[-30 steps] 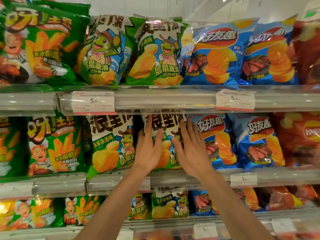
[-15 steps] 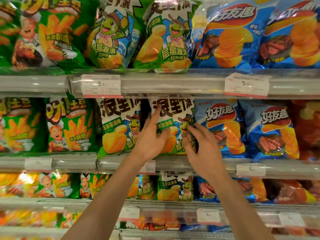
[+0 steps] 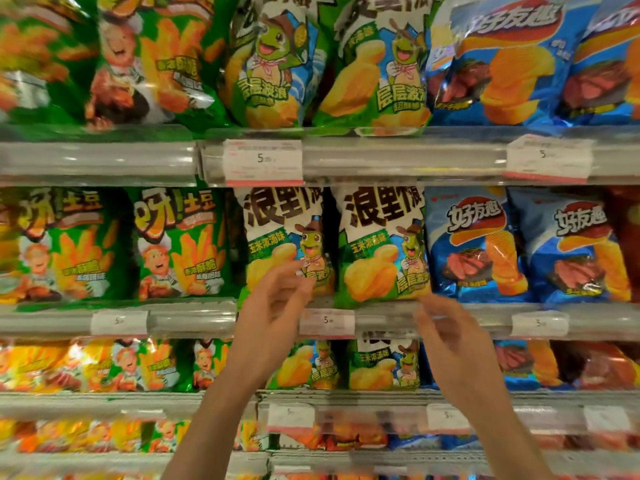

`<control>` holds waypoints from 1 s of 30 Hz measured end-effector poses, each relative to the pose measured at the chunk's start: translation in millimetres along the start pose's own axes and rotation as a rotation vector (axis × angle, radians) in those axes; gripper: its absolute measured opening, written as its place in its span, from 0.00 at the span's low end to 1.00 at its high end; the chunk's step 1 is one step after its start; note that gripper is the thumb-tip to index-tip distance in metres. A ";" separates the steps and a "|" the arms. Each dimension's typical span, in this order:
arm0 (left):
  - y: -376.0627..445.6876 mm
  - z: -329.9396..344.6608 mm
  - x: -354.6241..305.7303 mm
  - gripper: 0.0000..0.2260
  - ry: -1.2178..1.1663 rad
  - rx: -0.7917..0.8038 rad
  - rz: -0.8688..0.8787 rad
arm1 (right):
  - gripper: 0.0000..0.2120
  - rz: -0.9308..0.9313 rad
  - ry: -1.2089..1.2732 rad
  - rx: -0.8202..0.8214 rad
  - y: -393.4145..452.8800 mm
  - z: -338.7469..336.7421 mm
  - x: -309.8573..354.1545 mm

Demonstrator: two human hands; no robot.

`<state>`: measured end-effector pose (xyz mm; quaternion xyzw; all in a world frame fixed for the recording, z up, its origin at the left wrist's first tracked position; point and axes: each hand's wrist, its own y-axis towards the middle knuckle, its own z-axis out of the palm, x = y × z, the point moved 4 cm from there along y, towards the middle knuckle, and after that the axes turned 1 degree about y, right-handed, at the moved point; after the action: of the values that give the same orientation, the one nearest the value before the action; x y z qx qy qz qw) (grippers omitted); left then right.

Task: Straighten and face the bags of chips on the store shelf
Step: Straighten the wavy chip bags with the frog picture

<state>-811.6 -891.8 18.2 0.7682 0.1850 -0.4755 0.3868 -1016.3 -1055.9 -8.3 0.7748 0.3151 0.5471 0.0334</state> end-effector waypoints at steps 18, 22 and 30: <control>-16.7 -128.8 63.8 0.08 -0.053 -0.045 -0.135 | 0.04 0.121 0.000 -0.019 -54.4 98.4 51.4; 6.3 -105.6 45.3 0.14 -0.042 -0.035 -0.056 | 0.07 0.025 0.049 -0.035 -14.9 103.4 73.8; 72.4 -37.8 11.2 0.37 -0.031 -0.030 -0.052 | 0.30 0.015 0.178 0.090 77.3 143.9 100.2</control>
<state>-736.8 -909.4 48.1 0.7498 0.2059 -0.4944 0.3886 -836.1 -1023.0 47.7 0.7260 0.3353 0.5995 -0.0337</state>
